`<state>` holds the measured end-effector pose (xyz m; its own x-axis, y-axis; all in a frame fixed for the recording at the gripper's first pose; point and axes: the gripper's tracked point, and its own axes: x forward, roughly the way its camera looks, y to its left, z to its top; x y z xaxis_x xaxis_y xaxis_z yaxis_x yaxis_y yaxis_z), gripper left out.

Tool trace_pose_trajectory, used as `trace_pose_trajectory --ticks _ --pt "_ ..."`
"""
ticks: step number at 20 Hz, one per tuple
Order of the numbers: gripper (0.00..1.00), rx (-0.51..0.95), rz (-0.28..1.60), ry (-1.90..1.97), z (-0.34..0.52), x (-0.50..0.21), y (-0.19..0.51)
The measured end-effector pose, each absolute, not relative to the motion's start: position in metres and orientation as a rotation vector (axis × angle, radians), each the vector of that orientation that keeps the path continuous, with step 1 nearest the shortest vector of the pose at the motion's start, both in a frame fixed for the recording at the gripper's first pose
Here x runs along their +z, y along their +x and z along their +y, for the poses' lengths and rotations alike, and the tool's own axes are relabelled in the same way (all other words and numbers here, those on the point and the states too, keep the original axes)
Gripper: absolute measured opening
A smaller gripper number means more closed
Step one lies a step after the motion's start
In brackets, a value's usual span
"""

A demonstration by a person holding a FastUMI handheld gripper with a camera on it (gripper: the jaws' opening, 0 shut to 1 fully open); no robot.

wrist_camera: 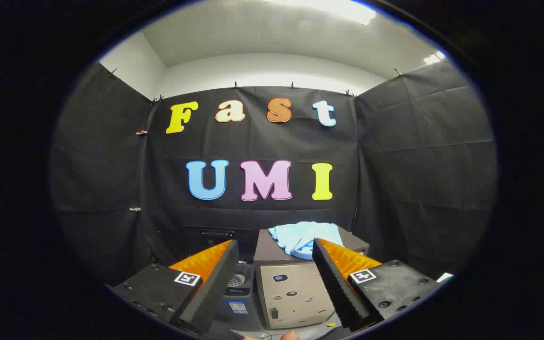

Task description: Put the clothes into the washing machine and then close the washing machine lid.

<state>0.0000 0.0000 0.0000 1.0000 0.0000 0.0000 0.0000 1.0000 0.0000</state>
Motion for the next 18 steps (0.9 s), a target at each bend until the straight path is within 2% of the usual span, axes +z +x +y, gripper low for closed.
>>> trace_pose_trajectory --ticks 18 --pt "0.98 0.017 0.008 -0.005 0.0083 -0.0016 -0.0011"
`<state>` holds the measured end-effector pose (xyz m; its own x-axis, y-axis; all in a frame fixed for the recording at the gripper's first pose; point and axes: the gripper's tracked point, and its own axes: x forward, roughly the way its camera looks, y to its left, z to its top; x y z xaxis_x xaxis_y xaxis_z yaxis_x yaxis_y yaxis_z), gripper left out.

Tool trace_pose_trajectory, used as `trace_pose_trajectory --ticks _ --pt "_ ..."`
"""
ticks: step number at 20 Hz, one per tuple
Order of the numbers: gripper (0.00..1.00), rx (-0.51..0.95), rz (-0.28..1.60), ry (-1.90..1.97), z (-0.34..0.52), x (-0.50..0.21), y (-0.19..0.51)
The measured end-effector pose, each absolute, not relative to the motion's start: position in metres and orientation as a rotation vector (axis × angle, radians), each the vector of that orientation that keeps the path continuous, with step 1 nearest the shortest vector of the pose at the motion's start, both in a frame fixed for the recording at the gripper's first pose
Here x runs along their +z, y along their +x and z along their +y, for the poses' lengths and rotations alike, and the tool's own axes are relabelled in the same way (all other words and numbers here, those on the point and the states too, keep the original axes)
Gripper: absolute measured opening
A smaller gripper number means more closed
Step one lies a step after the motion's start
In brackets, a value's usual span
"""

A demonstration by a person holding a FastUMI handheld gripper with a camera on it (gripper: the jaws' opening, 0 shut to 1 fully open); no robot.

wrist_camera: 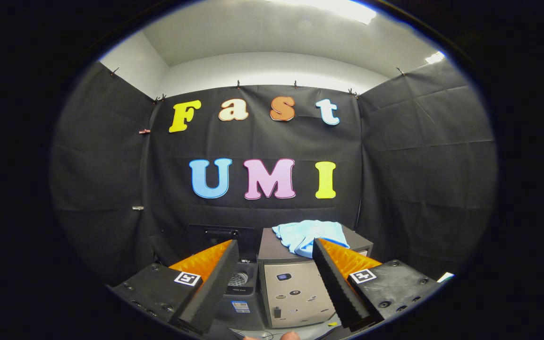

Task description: Put the clothes into the washing machine and then close the washing machine lid.

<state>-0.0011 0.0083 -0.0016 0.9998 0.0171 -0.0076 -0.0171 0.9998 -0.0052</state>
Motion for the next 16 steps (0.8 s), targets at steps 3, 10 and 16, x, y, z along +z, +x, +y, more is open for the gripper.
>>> trace_pose_trajectory --ticks 3,10,16 --pt "0.98 0.022 0.005 -0.006 0.009 -0.001 -0.001" --pt "0.98 0.034 0.056 -0.010 0.007 -0.024 0.030" --pt "0.98 0.014 0.055 0.010 -0.021 -0.022 0.088"
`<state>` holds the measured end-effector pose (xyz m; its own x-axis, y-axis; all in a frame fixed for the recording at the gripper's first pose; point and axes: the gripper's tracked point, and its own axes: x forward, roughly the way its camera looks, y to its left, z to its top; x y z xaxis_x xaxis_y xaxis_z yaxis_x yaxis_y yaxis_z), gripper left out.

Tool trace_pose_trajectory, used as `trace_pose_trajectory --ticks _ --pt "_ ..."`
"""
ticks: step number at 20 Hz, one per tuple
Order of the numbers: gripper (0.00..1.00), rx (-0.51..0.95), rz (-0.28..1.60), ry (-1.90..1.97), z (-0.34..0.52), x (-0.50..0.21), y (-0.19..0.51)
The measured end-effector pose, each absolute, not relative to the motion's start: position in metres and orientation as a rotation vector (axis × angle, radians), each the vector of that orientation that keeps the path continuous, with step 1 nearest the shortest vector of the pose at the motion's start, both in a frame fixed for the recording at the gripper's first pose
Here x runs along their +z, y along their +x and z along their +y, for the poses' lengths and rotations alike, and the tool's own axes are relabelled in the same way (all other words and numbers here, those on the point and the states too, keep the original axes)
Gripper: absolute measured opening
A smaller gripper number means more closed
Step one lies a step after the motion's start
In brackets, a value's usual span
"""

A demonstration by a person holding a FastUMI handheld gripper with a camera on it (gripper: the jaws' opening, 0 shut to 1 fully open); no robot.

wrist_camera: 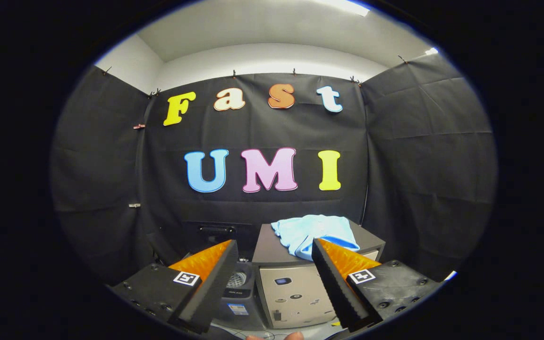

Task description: Put the clothes into the washing machine and then close the washing machine lid.

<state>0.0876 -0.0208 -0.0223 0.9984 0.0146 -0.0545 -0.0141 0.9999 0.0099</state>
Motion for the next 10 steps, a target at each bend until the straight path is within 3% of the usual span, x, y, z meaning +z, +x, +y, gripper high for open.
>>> trace_pose_trajectory --ticks 10 --pt "0.99 0.049 0.116 -0.038 -0.043 -0.027 0.215"
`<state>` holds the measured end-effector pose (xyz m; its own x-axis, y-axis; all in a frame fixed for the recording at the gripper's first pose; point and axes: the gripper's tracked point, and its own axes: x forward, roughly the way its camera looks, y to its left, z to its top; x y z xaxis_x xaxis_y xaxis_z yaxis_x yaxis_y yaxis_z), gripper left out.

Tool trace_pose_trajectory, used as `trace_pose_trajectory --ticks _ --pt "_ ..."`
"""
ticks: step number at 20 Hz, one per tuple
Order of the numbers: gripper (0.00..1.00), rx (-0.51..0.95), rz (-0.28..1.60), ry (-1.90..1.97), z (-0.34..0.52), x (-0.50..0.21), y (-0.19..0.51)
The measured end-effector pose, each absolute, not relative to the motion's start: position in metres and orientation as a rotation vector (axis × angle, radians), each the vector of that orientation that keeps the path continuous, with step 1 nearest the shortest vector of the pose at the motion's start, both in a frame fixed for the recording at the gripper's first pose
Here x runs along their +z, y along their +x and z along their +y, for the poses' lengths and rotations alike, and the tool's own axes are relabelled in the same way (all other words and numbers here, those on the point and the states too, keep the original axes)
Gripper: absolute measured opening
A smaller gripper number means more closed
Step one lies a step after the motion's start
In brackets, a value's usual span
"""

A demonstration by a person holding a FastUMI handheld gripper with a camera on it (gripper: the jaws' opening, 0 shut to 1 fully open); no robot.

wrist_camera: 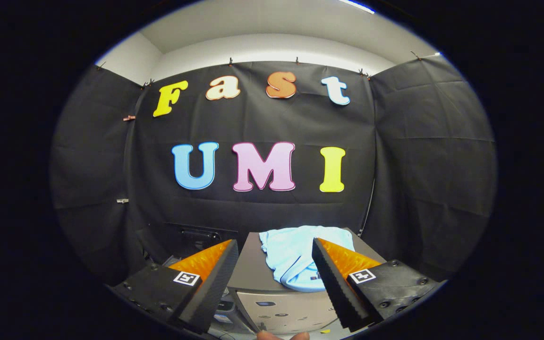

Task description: Put the clothes into the washing machine and then close the washing machine lid.

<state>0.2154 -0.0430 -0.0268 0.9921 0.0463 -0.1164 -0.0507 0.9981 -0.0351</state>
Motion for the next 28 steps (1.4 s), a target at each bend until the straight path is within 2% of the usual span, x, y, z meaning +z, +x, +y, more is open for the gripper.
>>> trace_pose_trajectory --ticks 6,12,19,25,27,28 --pt "0.99 0.018 0.260 -0.094 -0.078 -0.074 0.307" --pt "0.99 -0.099 0.473 -0.098 -0.139 -0.152 0.383" --pt "0.99 -0.110 0.650 -0.035 -0.158 -0.207 0.411" --pt "0.99 -0.073 0.657 0.103 -0.155 -0.214 0.411" --pt "0.96 -0.002 0.646 0.051 -0.145 -0.214 0.409" --pt "0.78 0.024 0.645 0.050 -0.133 -0.215 0.407"
